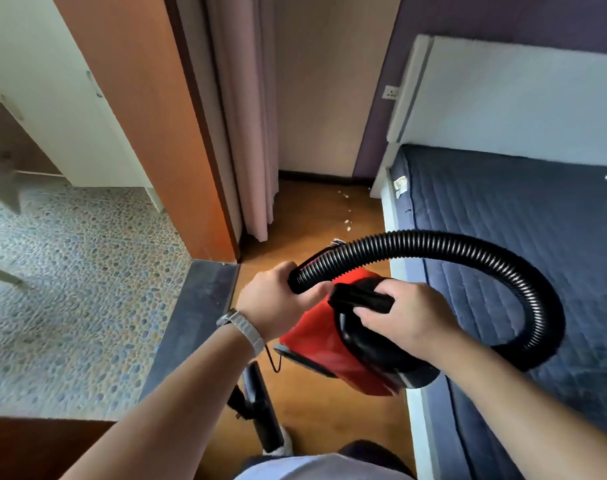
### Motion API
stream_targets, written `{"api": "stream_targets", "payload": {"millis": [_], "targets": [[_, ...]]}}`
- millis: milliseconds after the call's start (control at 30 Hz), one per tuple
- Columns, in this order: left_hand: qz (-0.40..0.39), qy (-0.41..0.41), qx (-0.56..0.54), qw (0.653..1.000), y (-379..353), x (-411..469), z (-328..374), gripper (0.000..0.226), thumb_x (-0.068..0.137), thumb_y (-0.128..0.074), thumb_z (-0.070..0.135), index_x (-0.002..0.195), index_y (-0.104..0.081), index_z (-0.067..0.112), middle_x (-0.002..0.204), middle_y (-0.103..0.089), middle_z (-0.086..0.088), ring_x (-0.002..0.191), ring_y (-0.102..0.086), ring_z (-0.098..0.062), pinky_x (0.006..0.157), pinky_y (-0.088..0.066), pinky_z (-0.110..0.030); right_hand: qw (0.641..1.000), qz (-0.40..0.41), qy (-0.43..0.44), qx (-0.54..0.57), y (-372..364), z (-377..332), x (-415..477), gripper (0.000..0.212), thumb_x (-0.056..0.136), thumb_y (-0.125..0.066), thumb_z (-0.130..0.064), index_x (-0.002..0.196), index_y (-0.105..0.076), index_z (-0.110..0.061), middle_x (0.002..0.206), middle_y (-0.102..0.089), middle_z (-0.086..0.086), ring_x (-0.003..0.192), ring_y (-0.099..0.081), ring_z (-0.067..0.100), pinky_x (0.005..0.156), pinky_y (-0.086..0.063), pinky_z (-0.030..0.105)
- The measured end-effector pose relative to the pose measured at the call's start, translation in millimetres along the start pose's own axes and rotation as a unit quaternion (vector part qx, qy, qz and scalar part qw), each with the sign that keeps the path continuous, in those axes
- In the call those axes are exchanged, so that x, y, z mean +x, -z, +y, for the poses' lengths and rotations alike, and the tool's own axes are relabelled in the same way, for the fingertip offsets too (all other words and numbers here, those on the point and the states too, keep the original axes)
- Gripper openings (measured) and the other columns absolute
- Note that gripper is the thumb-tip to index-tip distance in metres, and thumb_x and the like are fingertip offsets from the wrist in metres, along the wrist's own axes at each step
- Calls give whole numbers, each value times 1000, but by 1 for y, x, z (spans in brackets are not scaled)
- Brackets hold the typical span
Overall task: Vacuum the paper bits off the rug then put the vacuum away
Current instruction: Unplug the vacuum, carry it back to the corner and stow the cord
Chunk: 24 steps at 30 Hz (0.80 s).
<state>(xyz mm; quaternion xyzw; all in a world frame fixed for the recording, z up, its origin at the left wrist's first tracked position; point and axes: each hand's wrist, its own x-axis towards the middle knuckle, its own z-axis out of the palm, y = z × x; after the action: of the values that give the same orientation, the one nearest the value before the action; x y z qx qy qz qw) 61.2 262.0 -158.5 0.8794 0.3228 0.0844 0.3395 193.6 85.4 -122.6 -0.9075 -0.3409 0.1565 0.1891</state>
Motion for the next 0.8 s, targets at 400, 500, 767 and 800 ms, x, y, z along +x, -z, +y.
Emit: {"api": "stream_targets", "payload": {"millis": [400, 500, 767, 800], "targets": [[-12, -31, 23, 999, -18, 172, 22, 54, 73, -50, 83, 80, -54, 29, 67, -61, 8, 59, -61, -6, 49, -43, -23, 999, 3, -46, 20, 21, 38, 167, 31, 76, -71, -53, 72, -62, -24, 64, -63, -8, 67, -59, 12, 57, -45, 25], [-5, -7, 36, 999, -29, 223, 28, 58, 71, -48, 86, 80, -55, 29, 67, -64, 7, 55, -62, -6, 47, -48, -24, 999, -22, -25, 22, 26, 56, 219, 31, 77, -70, -53, 72, -63, -23, 63, -63, -8, 67, -60, 15, 59, -47, 27], [12, 39, 55, 998, -62, 355, 85, 59, 68, -44, 88, 84, -57, 33, 67, -66, 10, 58, -62, -5, 53, -54, -31, 998, -55, 16, 28, 76, 112, 356, 27, 79, -64, -55, 76, -64, -28, 67, -64, -8, 66, -59, 11, 56, -44, 21], [17, 41, 56, 997, -65, 370, 92, 58, 68, -45, 88, 84, -57, 33, 68, -66, 10, 60, -62, -5, 53, -52, -30, 998, -57, 24, 28, 83, 118, 372, 25, 79, -64, -56, 79, -66, -31, 69, -65, -10, 67, -59, 10, 56, -43, 19]]}}
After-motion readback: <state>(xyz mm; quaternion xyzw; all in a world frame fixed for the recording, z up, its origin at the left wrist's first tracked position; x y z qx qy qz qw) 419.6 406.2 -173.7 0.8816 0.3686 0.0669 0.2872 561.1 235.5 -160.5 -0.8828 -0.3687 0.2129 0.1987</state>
